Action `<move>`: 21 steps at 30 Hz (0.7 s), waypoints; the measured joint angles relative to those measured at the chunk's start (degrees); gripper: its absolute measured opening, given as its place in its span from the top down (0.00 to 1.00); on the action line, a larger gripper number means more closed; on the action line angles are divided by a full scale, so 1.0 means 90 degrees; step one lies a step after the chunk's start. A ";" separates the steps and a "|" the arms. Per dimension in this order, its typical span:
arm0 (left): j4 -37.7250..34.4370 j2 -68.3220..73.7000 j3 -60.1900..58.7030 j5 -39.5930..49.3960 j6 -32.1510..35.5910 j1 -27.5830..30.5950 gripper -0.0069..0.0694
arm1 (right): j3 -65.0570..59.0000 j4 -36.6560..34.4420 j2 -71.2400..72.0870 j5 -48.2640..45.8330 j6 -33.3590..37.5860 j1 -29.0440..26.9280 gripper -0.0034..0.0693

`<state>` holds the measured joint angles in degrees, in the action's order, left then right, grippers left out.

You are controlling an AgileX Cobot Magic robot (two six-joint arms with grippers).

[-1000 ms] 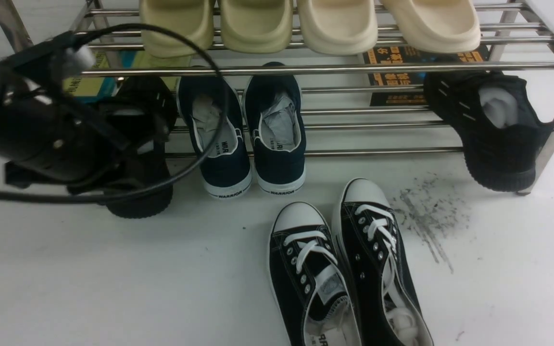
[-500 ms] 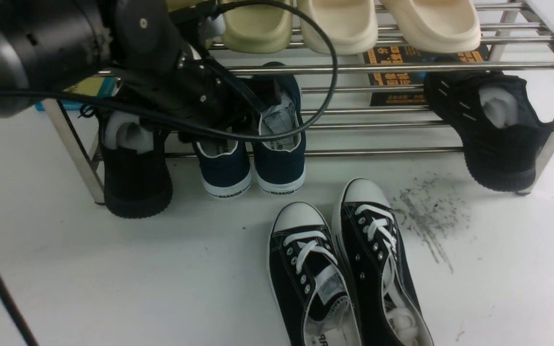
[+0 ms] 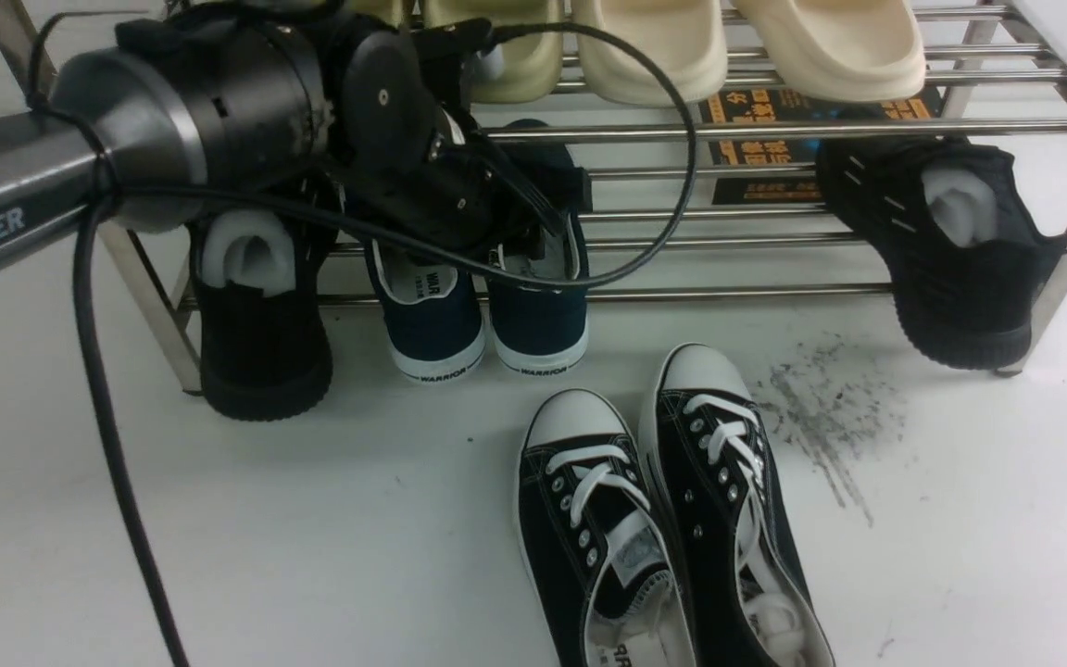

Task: Take the shoes off the shelf with your hand on the white table.
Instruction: 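Grasp a shoe standing on the lower shelf of the shoe rack with the left gripper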

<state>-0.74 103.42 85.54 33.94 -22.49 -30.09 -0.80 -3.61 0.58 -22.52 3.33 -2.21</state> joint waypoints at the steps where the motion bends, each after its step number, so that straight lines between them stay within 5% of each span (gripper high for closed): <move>1: 0.0023 0.0034 0.0000 0.0000 0.0000 0.0000 0.44 | 0.0000 0.0000 0.0000 0.0000 0.0000 0.0000 0.90; 17: 0.0262 0.0510 0.0028 -0.0352 0.0000 0.0000 0.45 | 0.0000 0.0000 0.0000 0.0000 0.0000 0.0000 0.90; 21: 0.0280 0.0512 0.0028 -0.0389 0.0000 0.0000 0.52 | 0.0000 0.0000 0.0000 0.0000 0.0000 0.0000 0.90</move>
<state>1.78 108.03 85.79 30.44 -22.49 -30.09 -0.80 -3.61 0.58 -22.52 3.33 -2.21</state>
